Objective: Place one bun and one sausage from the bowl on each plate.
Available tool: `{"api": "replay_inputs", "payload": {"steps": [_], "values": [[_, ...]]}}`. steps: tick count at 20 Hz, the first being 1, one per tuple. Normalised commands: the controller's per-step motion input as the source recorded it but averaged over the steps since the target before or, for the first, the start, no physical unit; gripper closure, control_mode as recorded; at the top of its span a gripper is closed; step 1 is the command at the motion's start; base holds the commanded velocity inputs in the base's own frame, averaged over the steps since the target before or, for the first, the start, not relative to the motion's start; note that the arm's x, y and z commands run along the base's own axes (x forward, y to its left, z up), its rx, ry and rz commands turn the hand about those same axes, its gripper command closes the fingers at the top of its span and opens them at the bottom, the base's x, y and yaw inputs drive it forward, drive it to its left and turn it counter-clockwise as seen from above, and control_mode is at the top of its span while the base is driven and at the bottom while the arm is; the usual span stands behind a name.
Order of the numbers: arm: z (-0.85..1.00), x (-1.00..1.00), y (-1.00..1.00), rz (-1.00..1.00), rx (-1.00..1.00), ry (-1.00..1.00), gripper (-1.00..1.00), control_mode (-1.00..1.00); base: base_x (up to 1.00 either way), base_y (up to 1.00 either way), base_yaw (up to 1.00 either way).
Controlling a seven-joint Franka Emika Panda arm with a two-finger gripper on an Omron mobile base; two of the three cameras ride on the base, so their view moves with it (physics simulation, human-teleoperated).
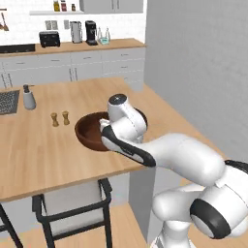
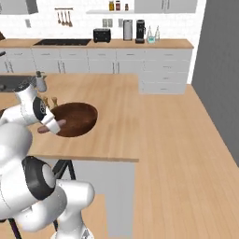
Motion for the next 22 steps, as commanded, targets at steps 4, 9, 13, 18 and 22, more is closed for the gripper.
{"api": "replay_inputs", "payload": {"steps": [4, 9, 13, 18, 22], "values": [[0.0, 0.0, 0.0, 0.0, 0.0, 0.0, 1.0, 1.0, -0.5, 0.9, 0.41], [0.0, 0.0, 0.0, 0.0, 0.0, 0.0, 1.0, 1.0, -0.02, 1.0, 0.13], [0.0, 0.0, 0.0, 0.0, 0.0, 0.0, 1.0, 1.0, 0.0, 1.0, -0.04], [0.0, 0.0, 0.0, 0.0, 0.0, 0.0, 1.0, 1.0, 0.08, 1.0, -0.27], [0.0, 0.0, 0.0, 0.0, 0.0, 0.0, 1.0, 1.0, 0.66, 0.71, -0.26]]}}
